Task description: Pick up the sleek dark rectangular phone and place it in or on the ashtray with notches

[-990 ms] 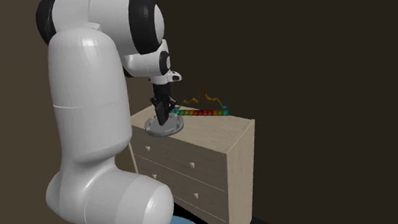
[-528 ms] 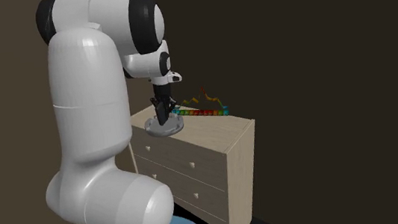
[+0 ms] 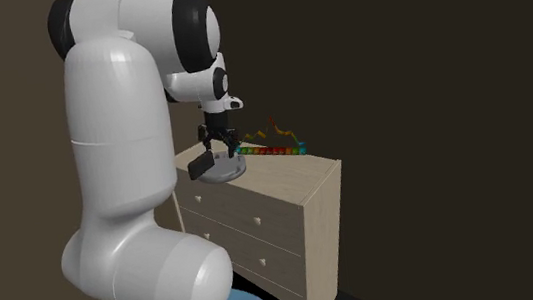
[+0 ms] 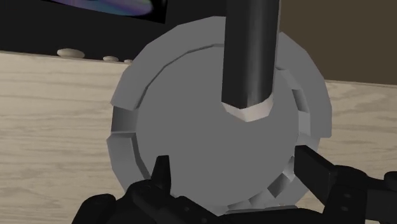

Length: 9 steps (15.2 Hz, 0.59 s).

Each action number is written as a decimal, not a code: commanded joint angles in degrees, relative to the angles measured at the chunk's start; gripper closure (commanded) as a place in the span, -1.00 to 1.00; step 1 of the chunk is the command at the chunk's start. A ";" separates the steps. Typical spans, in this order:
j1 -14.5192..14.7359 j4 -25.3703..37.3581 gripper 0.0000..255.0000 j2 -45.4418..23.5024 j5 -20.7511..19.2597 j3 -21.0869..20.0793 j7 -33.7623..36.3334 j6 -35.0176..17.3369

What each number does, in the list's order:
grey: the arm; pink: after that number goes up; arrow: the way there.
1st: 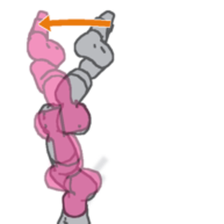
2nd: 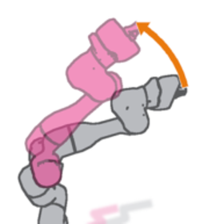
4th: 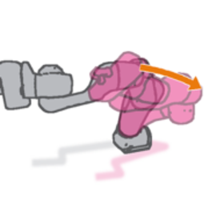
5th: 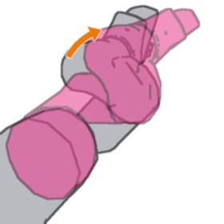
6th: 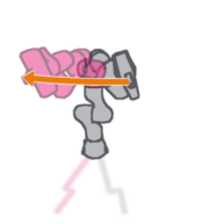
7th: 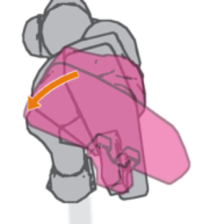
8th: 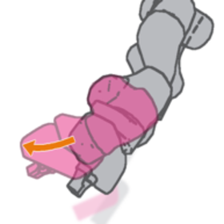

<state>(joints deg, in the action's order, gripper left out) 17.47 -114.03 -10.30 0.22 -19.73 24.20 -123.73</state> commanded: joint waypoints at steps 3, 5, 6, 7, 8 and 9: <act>-0.40 2.21 -1.00 2.49 0.94 -0.05 -0.68 4.63; -0.40 2.21 -1.00 2.50 0.94 -0.05 -0.68 4.63; -0.40 2.21 -1.00 2.49 0.94 -0.05 -0.68 4.63; -0.40 2.21 -1.00 2.49 0.94 -0.05 -0.68 4.63; -0.40 2.21 -1.00 2.49 0.94 -0.05 -0.68 4.63; -0.40 2.21 -1.00 2.49 0.94 -0.05 -0.68 4.63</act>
<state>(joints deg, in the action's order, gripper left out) 17.07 -111.82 -7.82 1.15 -19.77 23.53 -119.10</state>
